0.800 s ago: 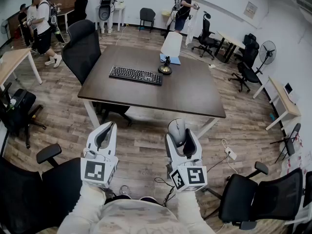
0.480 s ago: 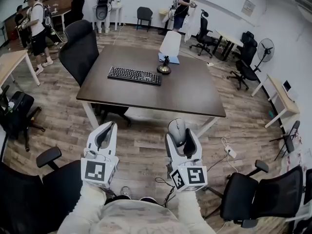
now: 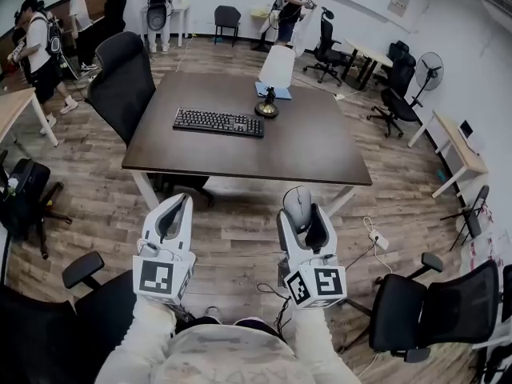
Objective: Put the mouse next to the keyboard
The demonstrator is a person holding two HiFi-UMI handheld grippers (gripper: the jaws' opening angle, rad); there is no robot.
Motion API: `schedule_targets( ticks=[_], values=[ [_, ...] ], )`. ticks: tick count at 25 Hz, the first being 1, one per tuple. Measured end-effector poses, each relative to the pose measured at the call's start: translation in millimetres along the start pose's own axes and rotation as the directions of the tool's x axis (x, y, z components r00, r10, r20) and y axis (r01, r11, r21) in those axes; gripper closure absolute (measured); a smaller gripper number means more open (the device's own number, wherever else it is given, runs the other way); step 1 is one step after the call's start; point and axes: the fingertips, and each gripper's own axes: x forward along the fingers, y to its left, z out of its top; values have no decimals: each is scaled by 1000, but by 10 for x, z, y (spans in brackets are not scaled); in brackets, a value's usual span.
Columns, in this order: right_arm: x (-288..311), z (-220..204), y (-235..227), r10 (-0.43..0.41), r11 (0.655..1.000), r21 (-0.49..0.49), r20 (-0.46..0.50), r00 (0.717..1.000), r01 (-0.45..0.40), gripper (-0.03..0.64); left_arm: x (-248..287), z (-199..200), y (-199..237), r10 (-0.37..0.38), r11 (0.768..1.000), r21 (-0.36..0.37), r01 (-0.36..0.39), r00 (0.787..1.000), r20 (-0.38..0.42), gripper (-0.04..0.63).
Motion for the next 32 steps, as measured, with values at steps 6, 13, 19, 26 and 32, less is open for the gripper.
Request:
schedule_targets(
  ticks=[6,13,19,26,32],
  values=[
    [16,-69,44,-31,1000,-5,-4,1000,31,299,29,-51,91,-14,1000,-2,14,1000,-5,589],
    [173,-140,-3,-52,999,-10,-11,999,51,299,189,-144,196,-26,1000,-13,26,1000,-11,589],
    [440,-142,-66,-53,998,-15,-8,999,53,299,398,-177,329,-18,1000,-16,18,1000,-8,589],
    [873,-148,-229,-28,999,-17,3,1000,28,299,755,-237,465,9,1000,-14,-9,1000,-8,589],
    [1339,-217,-406,-6,1000,-18,-3,1000,6,299,1169,-302,618,33,999,-16,-33,999,-4,589]
  ],
)
